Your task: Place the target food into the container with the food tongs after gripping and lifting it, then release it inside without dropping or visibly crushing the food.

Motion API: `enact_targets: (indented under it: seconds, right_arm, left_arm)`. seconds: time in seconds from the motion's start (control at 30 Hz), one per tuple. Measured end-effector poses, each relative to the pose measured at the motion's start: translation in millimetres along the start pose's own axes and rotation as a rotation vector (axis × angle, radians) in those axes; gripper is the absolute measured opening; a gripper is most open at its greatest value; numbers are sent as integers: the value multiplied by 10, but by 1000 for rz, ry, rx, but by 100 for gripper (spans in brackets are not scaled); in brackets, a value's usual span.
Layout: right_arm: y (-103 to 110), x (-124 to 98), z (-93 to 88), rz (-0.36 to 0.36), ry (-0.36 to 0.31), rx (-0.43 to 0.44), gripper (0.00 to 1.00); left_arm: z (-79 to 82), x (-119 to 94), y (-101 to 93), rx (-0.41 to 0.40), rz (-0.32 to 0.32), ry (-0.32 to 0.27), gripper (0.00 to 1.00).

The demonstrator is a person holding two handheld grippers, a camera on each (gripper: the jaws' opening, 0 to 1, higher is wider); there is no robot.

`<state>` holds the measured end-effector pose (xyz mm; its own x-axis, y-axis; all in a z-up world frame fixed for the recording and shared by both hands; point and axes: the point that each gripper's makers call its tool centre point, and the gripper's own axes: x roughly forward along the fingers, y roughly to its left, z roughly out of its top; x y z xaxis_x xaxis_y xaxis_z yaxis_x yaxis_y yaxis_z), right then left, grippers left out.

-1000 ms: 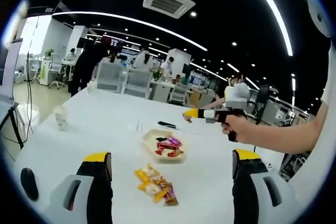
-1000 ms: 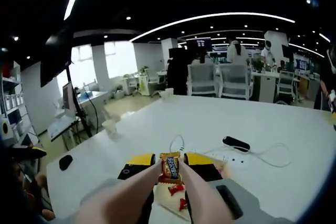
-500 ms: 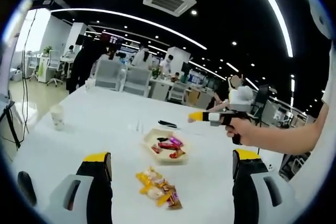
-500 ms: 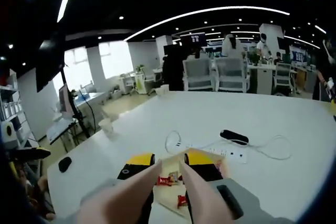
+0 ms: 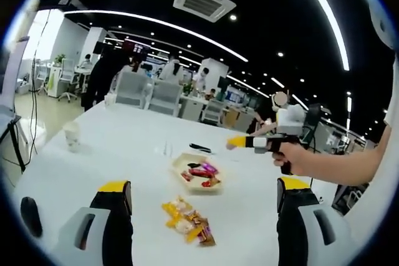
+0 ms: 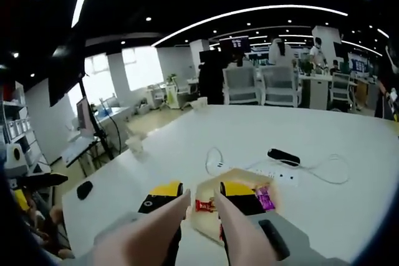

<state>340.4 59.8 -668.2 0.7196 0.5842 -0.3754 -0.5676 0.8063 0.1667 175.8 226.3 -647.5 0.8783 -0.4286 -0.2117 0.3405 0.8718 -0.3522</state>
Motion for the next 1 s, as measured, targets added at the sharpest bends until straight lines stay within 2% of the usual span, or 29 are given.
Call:
enact_targets:
  seconds: [0.03, 0.1, 0.13, 0.3, 0.33, 0.37, 0.43, 0.5, 0.6, 0.63, 0.77, 0.87, 0.93, 0.97, 1.0]
  right_arm:
    - [3, -9, -54, -3, 12, 24, 23]
    - [37, -13, -101, 6, 17, 37, 23]
    - [53, -10, -125, 6, 20, 34, 23]
    - [139, -33, -220, 16, 30, 44, 23]
    - [146, -36, -247, 18, 40, 46, 24]
    - [149, -45, -253, 18, 43, 44, 24]
    - [149, -57, -274, 17, 51, 48, 24]
    - [159, -63, -321, 15, 63, 44, 24]
    - [160, -66, -344, 11, 70, 43, 24]
    - [162, -109, -435, 10, 86, 53, 24]
    - [171, -141, -517, 13, 97, 57, 24]
    - [187, -142, -550, 16, 95, 58, 24]
    - [177, -136, -584, 6, 103, 79, 24]
    - [197, -134, -593, 9, 101, 102, 24]
    - [226, -127, -609, 15, 102, 101, 24]
  left_arm:
    - [-17, 1, -3, -20, 6, 22, 97]
    - [25, -28, -52, -5, 0, 14, 97]
    - [99, -38, -74, 26, -7, -32, 97]
    - [-20, -74, -37, -3, -3, -4, 99]
    - [-38, -77, -28, -48, -4, 14, 99]
    - [-3, -74, -32, -62, -12, 8, 99]
    - [94, -72, -41, -48, -24, -20, 99]
    - [146, -38, -26, -26, -38, -21, 99]
    - [151, -20, -13, -23, -41, -17, 99]
    - [169, 70, 11, -11, -58, -12, 99]
    - [169, 124, -62, -17, -77, -17, 99]
    - [123, 169, -101, -4, -100, -9, 99]
    - [73, 191, -94, -4, -103, 17, 99]
    - [43, 176, -102, -14, -102, 49, 99]
    - [75, 162, -117, -7, -106, 38, 99]
